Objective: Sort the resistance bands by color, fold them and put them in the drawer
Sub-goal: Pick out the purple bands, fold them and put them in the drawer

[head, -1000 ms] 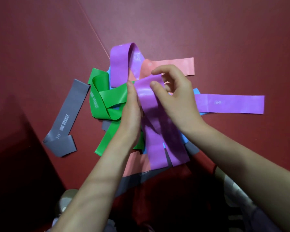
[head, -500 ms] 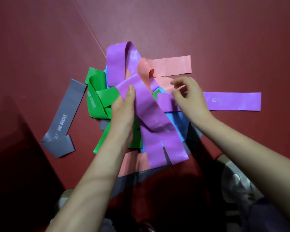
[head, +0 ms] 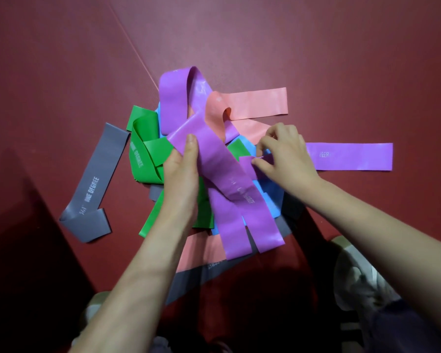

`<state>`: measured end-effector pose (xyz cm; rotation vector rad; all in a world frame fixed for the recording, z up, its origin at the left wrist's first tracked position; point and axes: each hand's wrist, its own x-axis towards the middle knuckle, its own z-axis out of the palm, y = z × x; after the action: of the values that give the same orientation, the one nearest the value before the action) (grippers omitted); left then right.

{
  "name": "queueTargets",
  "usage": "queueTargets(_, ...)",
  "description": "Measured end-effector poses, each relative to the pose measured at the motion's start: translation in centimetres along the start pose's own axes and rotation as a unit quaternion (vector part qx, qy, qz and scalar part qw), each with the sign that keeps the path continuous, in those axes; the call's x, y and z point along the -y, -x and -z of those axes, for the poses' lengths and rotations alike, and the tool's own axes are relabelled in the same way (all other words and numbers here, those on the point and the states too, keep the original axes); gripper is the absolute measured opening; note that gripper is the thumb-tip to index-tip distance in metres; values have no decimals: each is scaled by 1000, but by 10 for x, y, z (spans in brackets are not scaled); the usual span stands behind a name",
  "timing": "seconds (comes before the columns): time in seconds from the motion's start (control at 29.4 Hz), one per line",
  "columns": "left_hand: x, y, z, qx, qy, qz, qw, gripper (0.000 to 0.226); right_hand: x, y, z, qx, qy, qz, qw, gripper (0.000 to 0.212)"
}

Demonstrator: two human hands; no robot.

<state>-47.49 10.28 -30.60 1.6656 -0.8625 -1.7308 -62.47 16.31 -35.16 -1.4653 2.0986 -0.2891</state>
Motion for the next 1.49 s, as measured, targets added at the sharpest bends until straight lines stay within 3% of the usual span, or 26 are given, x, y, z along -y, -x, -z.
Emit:
queueTargets(0.1, -1, 1, -3, 23, 3, -14, 1000, 30, 4, 0, 7, -16, -131, 30, 991, 14)
queueTargets(0.2, -3, 1, -6, 38, 31, -23, 999, 27, 12, 4, 27, -48, -181, 50, 981, 12)
queueTargets(0.31, -4, 0, -7, 44, 43, -28, 998, 32, 23, 6, 44, -10, -244, 66, 967, 10)
queueTargets(0.44, -3, 1, -7, 34, 28, -32, 998, 33, 39, 9, 58, 29, -460, 42, 886, 22)
queueTargets(0.58, -6, 5, -12, 58, 3, -34, 998, 20, 61, 10, 49, 47, -557, 40, 828, 15)
queueTargets(0.65, -6, 8, -15, 83, 7, -37, 996, 11, 67, 9, 38, 54, -541, 15, 839, 17)
queueTargets(0.85, 5, 5, -9, 73, 8, 49, 996, 32, 78, 12, 17, -36, -441, -28, 896, 26)
queueTargets(0.99, 3, 1, -8, 89, 54, 48, 993, 30, 78, 8, 20, -74, -416, -34, 906, 22)
queueTargets(1.12, 1, 0, -4, 135, 57, 76, 986, 57, 72, 1, 25, -68, -391, -13, 918, 16)
queueTargets(1.22, -4, 3, -5, 186, 30, 70, 980, 64, 68, -1, 23, -64, -375, -1, 925, 15)
queueTargets(1.36, -3, 3, -9, 165, -16, 5, 986, 45, 66, -1, 21, -46, -388, 5, 920, 15)
queueTargets(1.49, -5, 0, -5, 148, 21, -8, 989, 32, 61, 7, 17, -15, -428, -24, 903, 18)
